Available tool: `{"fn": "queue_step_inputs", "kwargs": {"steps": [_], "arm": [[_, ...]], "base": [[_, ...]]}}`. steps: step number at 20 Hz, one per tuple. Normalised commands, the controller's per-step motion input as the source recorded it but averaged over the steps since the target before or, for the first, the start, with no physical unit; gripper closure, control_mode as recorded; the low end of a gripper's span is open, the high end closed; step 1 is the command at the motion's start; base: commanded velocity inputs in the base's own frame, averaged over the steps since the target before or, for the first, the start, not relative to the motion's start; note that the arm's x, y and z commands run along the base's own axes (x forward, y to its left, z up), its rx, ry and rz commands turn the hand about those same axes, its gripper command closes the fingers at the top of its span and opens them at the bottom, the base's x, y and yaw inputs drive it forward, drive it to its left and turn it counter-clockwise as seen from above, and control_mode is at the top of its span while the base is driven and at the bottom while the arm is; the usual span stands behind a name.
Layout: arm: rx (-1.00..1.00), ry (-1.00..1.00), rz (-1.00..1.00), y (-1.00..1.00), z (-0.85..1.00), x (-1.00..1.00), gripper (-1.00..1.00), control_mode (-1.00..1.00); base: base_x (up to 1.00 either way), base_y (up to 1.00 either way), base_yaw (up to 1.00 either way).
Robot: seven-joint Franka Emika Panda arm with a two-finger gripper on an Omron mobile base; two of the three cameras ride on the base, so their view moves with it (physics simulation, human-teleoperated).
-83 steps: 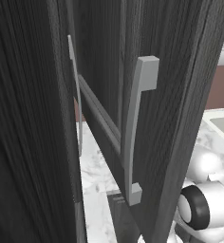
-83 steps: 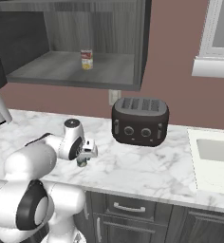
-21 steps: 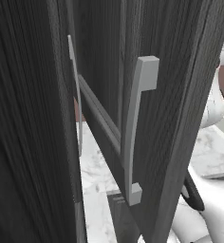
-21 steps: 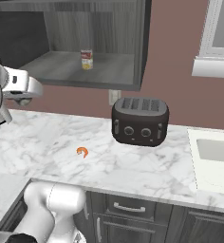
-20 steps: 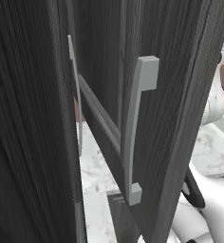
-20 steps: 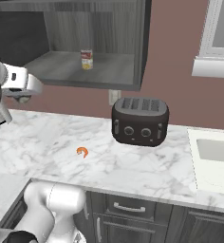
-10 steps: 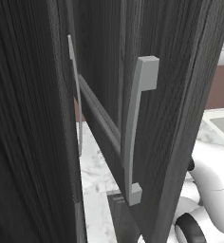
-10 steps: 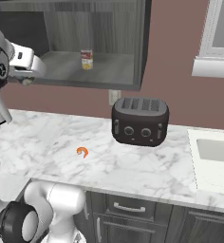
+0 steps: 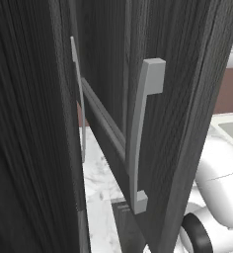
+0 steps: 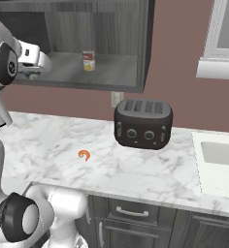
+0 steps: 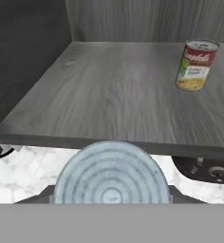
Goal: Restock the canned food cabinet by taking the new fresh canned food from the counter and placing it in the cabinet. Then, take the old canned food from the cabinet and place it on the counter.
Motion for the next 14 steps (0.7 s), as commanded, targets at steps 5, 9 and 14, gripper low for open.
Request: {"fn": "queue_step_inputs", "kwargs": {"steps": [5,9,14], "arm": [[0.0,0.0,-0.03,0.0,-0.09,0.6,1.0,-1.0],[0.0,-0.01,-0.01,0.13,-0.02,0.59,1.0,-1.0],[0.0,-0.01,0.0,0.15,-0.19,0.47,1.0,-1.0]], "base": [[0.0,0.0,0.0],[0.0,0.0,0.0],[0.0,0.0,0.0]]}}
